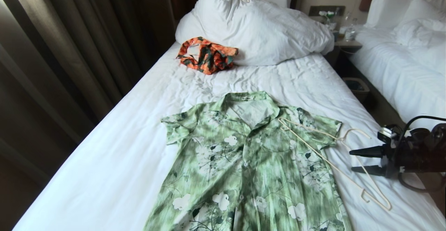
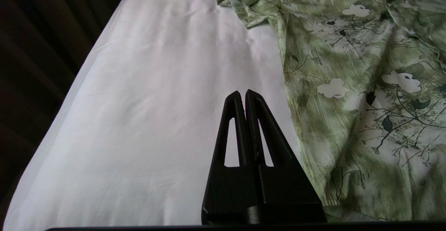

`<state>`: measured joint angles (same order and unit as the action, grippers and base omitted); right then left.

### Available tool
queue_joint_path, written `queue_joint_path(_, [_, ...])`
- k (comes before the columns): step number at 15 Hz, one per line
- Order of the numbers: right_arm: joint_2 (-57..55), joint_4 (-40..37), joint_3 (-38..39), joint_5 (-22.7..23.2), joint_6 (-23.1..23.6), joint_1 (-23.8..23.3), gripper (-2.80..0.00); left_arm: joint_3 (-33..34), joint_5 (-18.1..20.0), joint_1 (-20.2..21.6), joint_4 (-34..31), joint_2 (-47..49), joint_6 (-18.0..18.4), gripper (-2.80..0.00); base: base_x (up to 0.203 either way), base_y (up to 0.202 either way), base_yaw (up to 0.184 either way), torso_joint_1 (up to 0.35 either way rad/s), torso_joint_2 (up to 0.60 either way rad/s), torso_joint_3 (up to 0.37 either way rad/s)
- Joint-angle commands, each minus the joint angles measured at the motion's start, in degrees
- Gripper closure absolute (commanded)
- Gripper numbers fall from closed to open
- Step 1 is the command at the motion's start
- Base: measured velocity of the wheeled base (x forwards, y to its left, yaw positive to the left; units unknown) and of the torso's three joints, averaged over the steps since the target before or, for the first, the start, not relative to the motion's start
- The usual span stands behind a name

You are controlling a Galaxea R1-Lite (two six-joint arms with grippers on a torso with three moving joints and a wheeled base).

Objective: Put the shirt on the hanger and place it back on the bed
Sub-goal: Lift the shirt and hanger

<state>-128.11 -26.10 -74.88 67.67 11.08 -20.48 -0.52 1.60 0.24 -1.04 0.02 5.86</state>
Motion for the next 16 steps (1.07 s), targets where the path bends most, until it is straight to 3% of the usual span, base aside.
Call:
queue_joint_path(1, [1.0, 7.3, 4.8, 0.2, -0.3, 0.5, -2.8, 0.0, 0.0, 0.1, 0.0, -0.1, 0.0, 0.0, 0.0, 0.0, 0.0, 0.0, 0.0, 0.0])
queue_joint_path(5, [1.5, 14.6, 7.8, 0.3, -2.5, 2.4, -2.8, 0.0, 0.0, 0.0, 0.0, -0.1, 0.0, 0.0, 0.0, 0.0, 0.0, 0.0, 0.0, 0.0])
queue_joint_path(13, [1.4, 17.8, 7.9, 0.3, -5.5, 3.9, -2.8, 0.0, 0.0, 0.1, 0.0, -0.1, 0.0, 0.0, 0.0, 0.0, 0.0, 0.0, 0.0, 0.0])
queue_joint_path(14, [1.5, 17.8, 7.9, 0.3, -5.9, 3.9, 0.0, 0.0, 0.1, 0.0, 0.0, -0.1, 0.0, 0.0, 0.0, 0.0, 0.0, 0.0, 0.0, 0.0])
queue_joint_path(16, [1.7, 17.8, 7.9, 0.3, -6.1, 3.9, 0.0, 0.0, 0.0, 0.1, 0.0, -0.1, 0.0, 0.0, 0.0, 0.0, 0.0, 0.0, 0.0, 0.0])
